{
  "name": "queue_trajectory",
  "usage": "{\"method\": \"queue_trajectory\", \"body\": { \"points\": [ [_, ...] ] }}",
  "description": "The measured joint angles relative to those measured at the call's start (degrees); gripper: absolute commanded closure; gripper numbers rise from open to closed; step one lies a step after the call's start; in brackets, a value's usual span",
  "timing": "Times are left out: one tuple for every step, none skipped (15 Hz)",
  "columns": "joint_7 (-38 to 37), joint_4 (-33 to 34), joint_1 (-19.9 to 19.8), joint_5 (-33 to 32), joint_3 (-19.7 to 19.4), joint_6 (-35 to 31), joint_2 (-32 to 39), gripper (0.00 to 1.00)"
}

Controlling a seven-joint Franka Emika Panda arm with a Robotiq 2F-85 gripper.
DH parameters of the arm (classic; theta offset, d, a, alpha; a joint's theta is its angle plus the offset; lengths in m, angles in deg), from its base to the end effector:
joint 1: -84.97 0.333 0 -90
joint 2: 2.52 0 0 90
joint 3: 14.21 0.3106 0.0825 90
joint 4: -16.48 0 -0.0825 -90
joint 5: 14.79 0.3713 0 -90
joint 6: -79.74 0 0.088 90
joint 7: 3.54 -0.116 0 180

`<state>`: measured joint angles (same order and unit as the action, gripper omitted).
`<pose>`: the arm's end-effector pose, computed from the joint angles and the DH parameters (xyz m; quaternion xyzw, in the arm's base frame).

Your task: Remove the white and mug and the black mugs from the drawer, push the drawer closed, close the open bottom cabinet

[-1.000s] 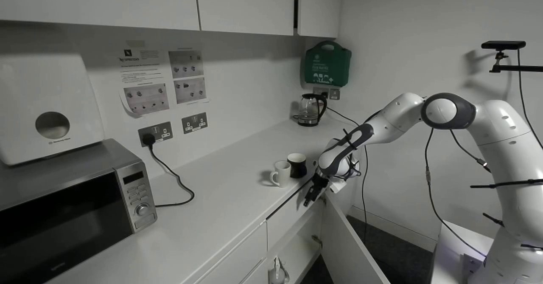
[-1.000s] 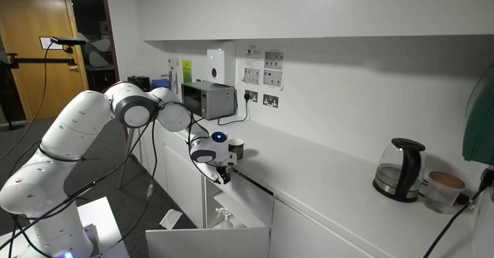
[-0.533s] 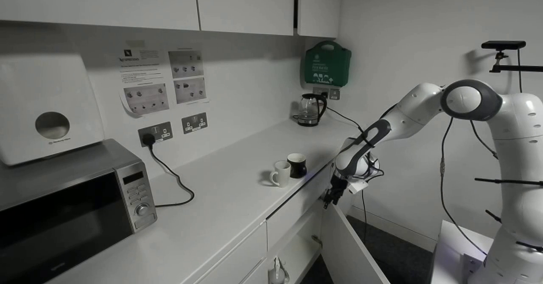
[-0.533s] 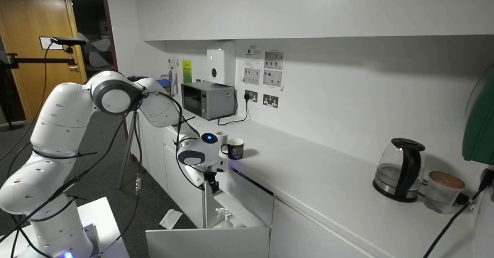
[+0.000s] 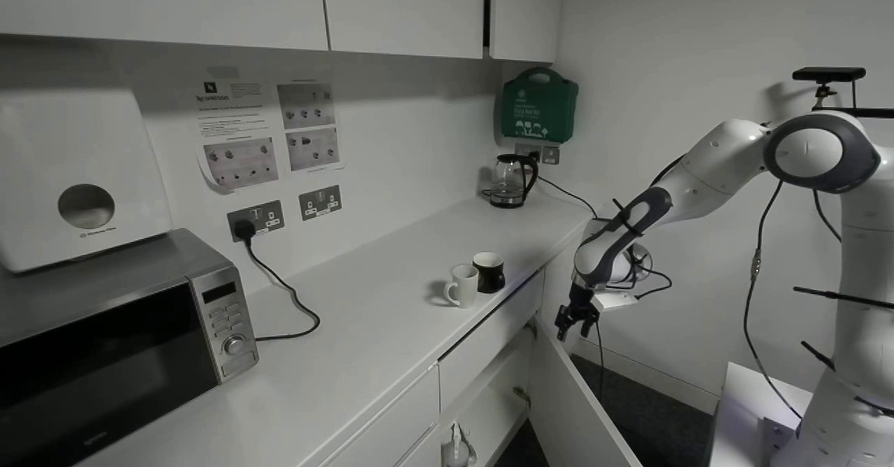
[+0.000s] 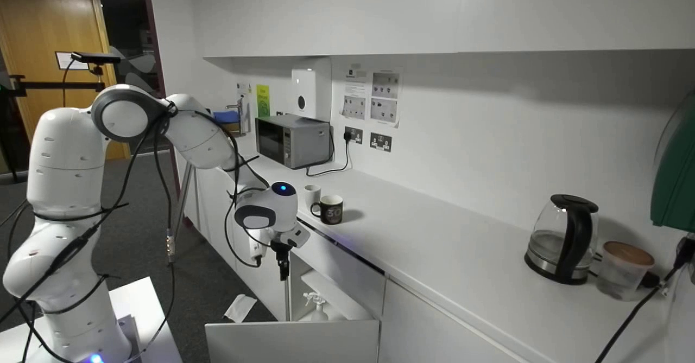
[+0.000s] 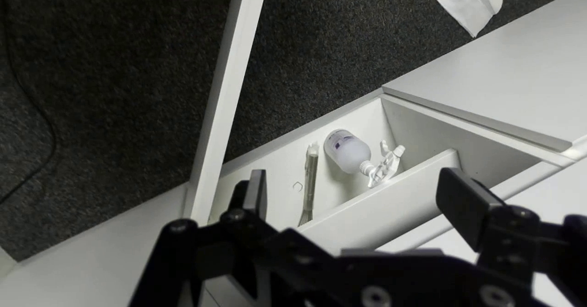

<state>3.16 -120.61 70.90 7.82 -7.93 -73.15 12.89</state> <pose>0.4883 -0.0748 0.2035 -0.9771 0.1854 -0.0149 0.1032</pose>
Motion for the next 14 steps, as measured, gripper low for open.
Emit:
{"method": "queue_trajectory", "body": {
  "points": [
    [-2.1,-0.4,1.0,0.0,-1.0,0.0,-0.3,0.0],
    [-3.8,-0.7,1.8,0.0,-1.7,0.0,-0.5,0.0],
    [-5.4,-1.0,2.5,0.1,-2.4,0.0,-0.6,0.0],
    [-6.7,-1.2,3.1,0.1,-3.0,0.0,-0.5,0.0],
    [-7.9,-1.3,3.7,0.1,-3.5,0.0,-0.5,0.0],
    [-8.8,-1.4,4.1,0.1,-3.9,0.0,-0.5,0.0],
    [-9.5,-1.4,4.5,0.1,-4.3,-0.1,-0.3,0.0],
    [-10.0,-1.4,4.8,0.0,-4.6,-0.2,0.0,0.0],
    [-10.5,-1.4,5.3,0.0,-5.0,-0.4,0.4,0.0],
    [-10.9,-1.4,5.6,-0.2,-5.4,-0.6,0.8,0.0],
    [-11.1,-1.5,5.9,-0.3,-5.7,-0.9,1.2,0.0],
    [-11.1,-1.5,6.0,-0.4,-6.0,-1.2,1.7,0.0],
    [-11.1,-1.5,6.1,-0.5,-6.2,-1.6,2.3,0.0],
    [-11.1,-1.5,6.2,-0.7,-6.5,-2.0,2.9,0.0]
  ]
}}
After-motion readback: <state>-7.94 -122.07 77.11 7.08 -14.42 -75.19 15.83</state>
